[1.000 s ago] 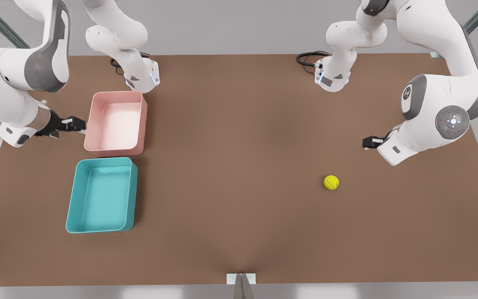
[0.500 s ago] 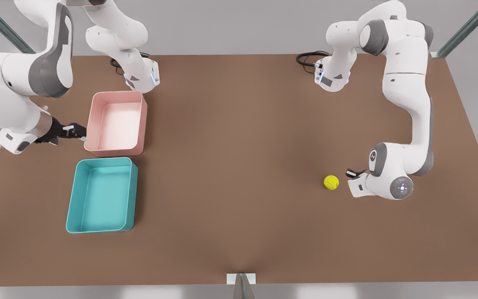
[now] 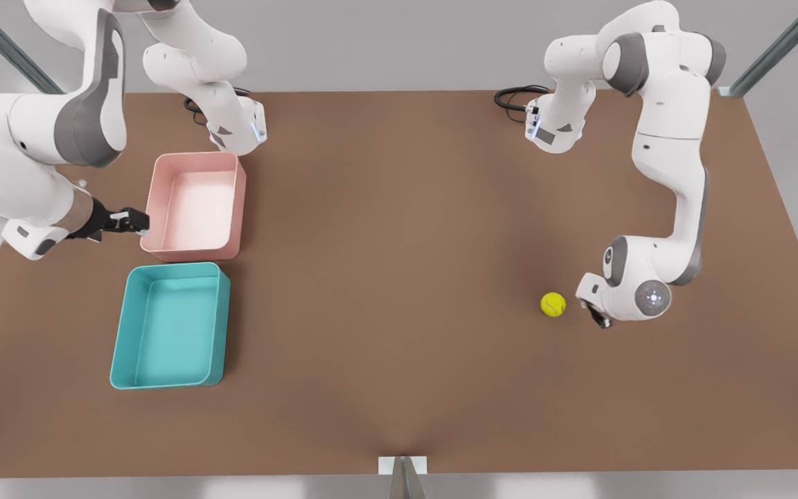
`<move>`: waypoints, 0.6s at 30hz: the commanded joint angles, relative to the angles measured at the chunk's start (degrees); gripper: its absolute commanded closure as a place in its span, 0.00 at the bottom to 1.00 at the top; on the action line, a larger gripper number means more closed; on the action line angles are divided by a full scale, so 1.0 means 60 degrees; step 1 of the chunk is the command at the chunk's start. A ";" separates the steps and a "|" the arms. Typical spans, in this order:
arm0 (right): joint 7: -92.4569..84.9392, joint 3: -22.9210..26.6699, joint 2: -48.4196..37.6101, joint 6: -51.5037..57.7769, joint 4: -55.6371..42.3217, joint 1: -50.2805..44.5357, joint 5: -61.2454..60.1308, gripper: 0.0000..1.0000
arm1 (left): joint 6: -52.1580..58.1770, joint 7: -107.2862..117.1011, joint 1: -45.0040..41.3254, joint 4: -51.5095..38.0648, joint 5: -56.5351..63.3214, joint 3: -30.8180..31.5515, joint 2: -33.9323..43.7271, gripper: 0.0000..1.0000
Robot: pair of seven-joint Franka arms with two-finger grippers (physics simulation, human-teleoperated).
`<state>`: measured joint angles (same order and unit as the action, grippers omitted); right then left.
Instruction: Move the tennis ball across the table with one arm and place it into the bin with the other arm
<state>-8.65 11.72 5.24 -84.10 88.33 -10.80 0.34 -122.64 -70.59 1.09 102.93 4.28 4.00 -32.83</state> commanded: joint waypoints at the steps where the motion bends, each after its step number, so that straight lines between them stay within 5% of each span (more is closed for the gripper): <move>1: 0.0357 0.0009 -0.0009 0.0042 0.0014 0.0028 0.0001 0.00 | -0.0274 -0.3792 -0.0020 0.0086 0.0019 0.0037 0.0007 0.79; 10: 0.0416 -0.0005 0.0049 0.0042 -0.0015 0.0028 -0.0014 0.00 | -0.0713 -0.2826 -0.0196 0.0144 -0.0040 0.0095 -0.0550 0.79; 12: 0.0430 -0.0005 0.0093 0.0042 -0.0029 0.0013 -0.0014 0.00 | -0.0801 -0.0001 -0.1352 0.0100 0.0004 0.0110 -0.0550 0.79; 15: 0.0430 -0.0020 0.0108 0.0042 -0.0029 0.0013 -0.0014 0.00 | -0.0962 0.4922 -0.1851 -0.0266 0.0019 0.1501 -0.0550 0.79; 18: 0.0430 -0.0005 0.0108 0.0042 -0.0029 0.0013 -0.0014 0.00 | -0.0728 0.4983 -0.1778 -0.0383 0.0780 0.1531 -0.0535 0.79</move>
<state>-7.06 11.63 5.94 -83.90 88.18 -10.78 0.30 -126.83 -68.78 -9.62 100.60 6.38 12.88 -36.14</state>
